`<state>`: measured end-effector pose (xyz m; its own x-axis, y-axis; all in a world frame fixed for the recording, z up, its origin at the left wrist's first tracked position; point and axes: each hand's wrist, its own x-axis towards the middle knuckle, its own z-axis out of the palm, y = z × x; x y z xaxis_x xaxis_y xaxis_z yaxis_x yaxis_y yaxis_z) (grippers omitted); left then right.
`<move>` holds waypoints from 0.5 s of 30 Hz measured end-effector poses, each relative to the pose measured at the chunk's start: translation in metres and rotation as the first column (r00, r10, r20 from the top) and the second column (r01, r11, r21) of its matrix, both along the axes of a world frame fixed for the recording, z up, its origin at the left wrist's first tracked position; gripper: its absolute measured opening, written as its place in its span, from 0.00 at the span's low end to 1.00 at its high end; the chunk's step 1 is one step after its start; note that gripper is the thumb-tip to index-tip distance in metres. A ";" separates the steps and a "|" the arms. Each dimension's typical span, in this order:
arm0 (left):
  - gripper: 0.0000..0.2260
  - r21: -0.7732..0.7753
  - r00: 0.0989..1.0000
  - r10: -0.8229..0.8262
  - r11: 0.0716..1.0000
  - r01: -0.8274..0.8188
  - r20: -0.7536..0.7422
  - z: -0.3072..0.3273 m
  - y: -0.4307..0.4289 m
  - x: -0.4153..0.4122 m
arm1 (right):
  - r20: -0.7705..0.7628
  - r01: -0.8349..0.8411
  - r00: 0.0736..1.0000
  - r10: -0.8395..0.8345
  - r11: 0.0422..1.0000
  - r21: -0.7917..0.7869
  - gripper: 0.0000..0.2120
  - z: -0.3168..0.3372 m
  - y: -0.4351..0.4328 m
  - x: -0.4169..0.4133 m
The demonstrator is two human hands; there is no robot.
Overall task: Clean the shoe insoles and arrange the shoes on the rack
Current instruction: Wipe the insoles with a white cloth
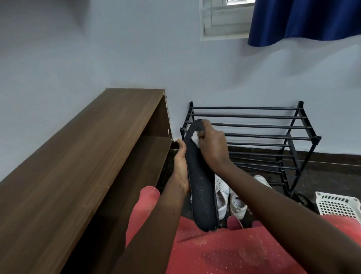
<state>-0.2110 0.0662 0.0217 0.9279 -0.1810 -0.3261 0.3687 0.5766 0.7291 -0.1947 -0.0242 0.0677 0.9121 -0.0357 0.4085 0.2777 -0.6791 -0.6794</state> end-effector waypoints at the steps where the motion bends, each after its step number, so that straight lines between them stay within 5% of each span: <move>1: 0.32 -0.013 1.000 0.002 1.000 -0.002 0.000 0.002 0.000 -0.001 | -0.001 0.012 1.000 -0.012 1.000 0.014 0.15 0.002 -0.003 0.006; 15: 0.34 0.010 1.000 0.016 1.000 -0.016 0.013 -0.006 0.009 0.008 | -0.140 -0.057 0.990 0.031 0.981 -0.186 0.13 -0.034 0.003 -0.030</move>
<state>-0.2031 0.0751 0.0156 0.9348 -0.1629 -0.3155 0.3498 0.5750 0.7396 -0.2245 -0.0212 0.0335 0.9585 0.0711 0.2762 0.2237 -0.7880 -0.5736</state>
